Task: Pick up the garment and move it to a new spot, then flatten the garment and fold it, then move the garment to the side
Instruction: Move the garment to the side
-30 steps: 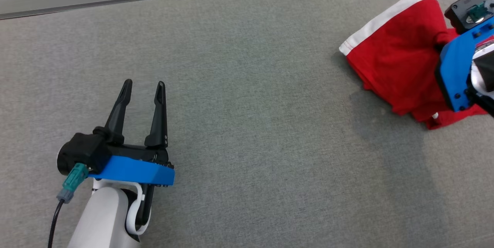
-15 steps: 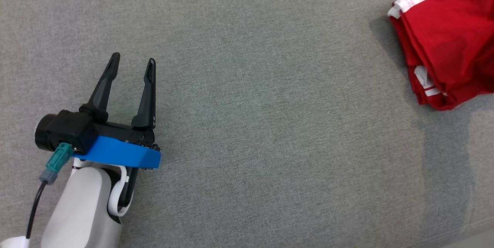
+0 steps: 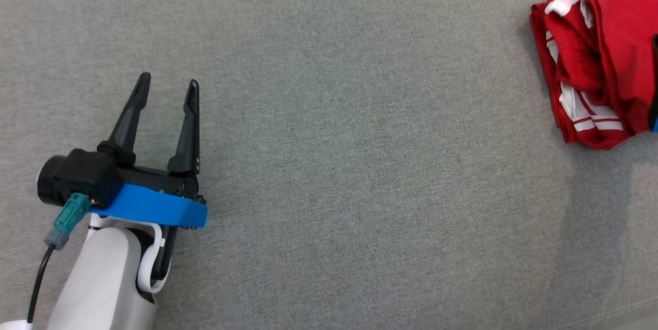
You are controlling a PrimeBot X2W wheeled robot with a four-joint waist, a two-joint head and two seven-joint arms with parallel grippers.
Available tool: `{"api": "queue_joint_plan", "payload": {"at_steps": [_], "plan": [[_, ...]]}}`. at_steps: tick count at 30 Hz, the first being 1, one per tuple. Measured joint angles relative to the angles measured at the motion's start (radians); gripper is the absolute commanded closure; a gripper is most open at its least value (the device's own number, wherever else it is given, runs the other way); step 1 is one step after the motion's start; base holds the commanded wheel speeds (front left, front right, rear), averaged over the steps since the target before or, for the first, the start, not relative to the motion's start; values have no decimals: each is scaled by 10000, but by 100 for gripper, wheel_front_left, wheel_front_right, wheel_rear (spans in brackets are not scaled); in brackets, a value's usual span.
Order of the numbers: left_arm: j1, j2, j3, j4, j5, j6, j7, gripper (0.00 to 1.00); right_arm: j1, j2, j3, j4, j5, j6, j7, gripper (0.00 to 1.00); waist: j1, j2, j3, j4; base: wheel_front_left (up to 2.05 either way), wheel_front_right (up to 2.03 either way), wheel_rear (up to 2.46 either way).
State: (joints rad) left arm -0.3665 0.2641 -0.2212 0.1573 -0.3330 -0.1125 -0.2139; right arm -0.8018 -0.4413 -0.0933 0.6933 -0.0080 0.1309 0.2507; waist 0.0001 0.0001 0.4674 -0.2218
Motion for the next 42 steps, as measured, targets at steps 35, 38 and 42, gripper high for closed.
{"api": "queue_joint_plan", "payload": {"at_steps": [35,38,42], "plan": [[2611,-1266,930,2021,-548,31,-477,0,7912,3300,-497,-6594,1676,-2,-3168,0,-3,0,-4709,2630,0,0,0],[2689,-1287,974,2104,-541,-15,-477,0,8108,3473,-504,-6410,1574,-2,-3300,0,-3,0,-4830,2707,0,0,0],[2775,-1285,986,2326,-485,-27,-477,0,8114,3626,-364,-6109,1461,-2,-3404,0,-2,0,-4934,2723,0,0,0]]}}
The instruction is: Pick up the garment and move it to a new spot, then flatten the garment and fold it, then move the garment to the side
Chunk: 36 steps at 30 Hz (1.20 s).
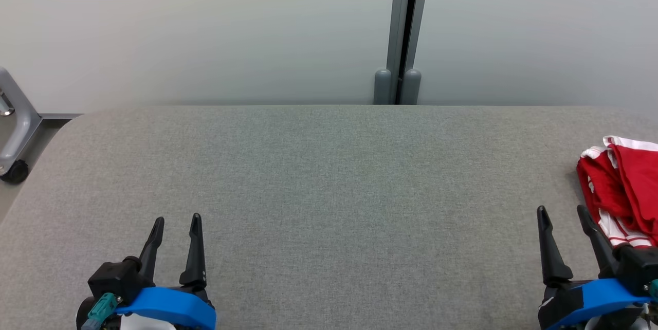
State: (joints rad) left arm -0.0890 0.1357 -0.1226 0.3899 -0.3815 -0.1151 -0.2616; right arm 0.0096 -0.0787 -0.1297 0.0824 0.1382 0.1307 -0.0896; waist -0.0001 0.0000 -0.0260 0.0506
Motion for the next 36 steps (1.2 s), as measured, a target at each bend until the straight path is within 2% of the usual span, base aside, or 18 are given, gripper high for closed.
{"api": "queue_joint_plan", "payload": {"at_steps": [18,36], "plan": [[-102,48,-10,502,119,-86,0,0,-175,134,201,861,-50,0,-263,0,1,0,-48,-271,0,0,0],[-167,36,-2,637,117,-92,0,0,-403,178,359,1220,52,0,-385,0,2,0,95,-355,0,0,0]]}}
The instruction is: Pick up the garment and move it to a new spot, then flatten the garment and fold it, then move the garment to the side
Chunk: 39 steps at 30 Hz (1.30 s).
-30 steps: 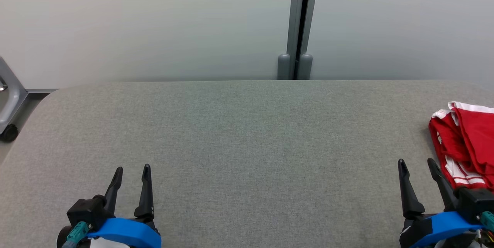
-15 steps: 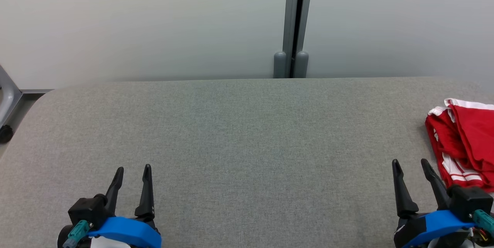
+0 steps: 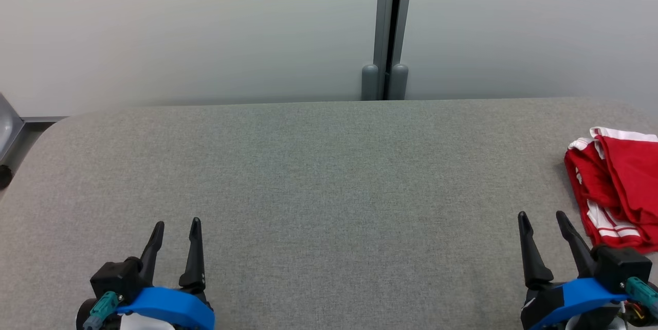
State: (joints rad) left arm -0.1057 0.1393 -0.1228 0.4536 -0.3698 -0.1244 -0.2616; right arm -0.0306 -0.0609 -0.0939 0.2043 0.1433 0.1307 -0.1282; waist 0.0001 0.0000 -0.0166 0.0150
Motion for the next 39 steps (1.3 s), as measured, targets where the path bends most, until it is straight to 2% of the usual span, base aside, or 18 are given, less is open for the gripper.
{"api": "queue_joint_plan", "payload": {"at_steps": [1,2,12,39], "plan": [[-3,-2,15,0,0,0,0,0,0,0,6,8,2,0,-10,0,0,0,5,-10,0,0,0],[-4,-4,31,-2,0,0,0,100,-1,0,10,17,6,0,-12,100,0,0,10,-19,0,0,0],[872,-288,33,725,-98,4,115,100,433,105,2,928,125,0,117,100,1,0,17,-26,0,0,0],[745,-491,780,-128,-4146,4,1296,100,236,123,-56,792,4869,0,848,100,1,0,56,-53,0,0,0]]}}
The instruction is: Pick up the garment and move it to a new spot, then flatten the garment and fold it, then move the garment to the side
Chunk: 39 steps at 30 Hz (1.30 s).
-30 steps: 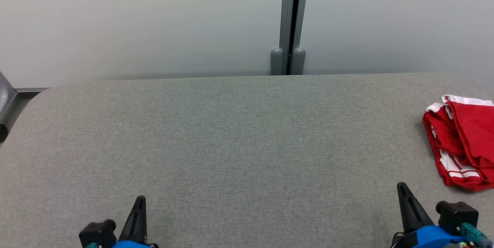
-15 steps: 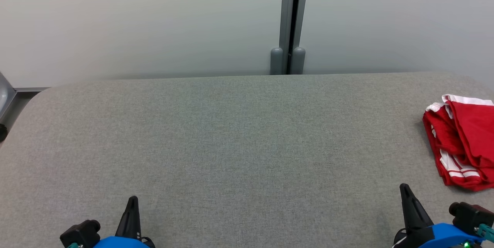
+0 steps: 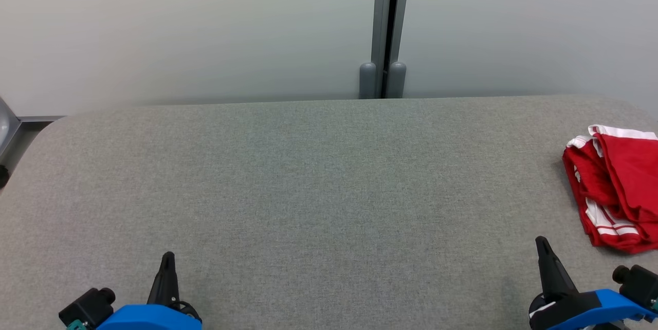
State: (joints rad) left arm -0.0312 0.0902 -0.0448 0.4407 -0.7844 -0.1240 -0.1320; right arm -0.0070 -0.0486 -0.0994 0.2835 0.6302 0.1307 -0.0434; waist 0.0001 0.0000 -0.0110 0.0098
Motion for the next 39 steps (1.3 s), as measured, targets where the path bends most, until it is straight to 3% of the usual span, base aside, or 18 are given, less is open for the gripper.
{"api": "queue_joint_plan", "payload": {"at_steps": [39], "plan": [[-360,-215,775,-980,-4149,-2,1233,100,-468,0,-63,-171,4911,-2,788,100,0,0,56,-39,0,0,0]]}}
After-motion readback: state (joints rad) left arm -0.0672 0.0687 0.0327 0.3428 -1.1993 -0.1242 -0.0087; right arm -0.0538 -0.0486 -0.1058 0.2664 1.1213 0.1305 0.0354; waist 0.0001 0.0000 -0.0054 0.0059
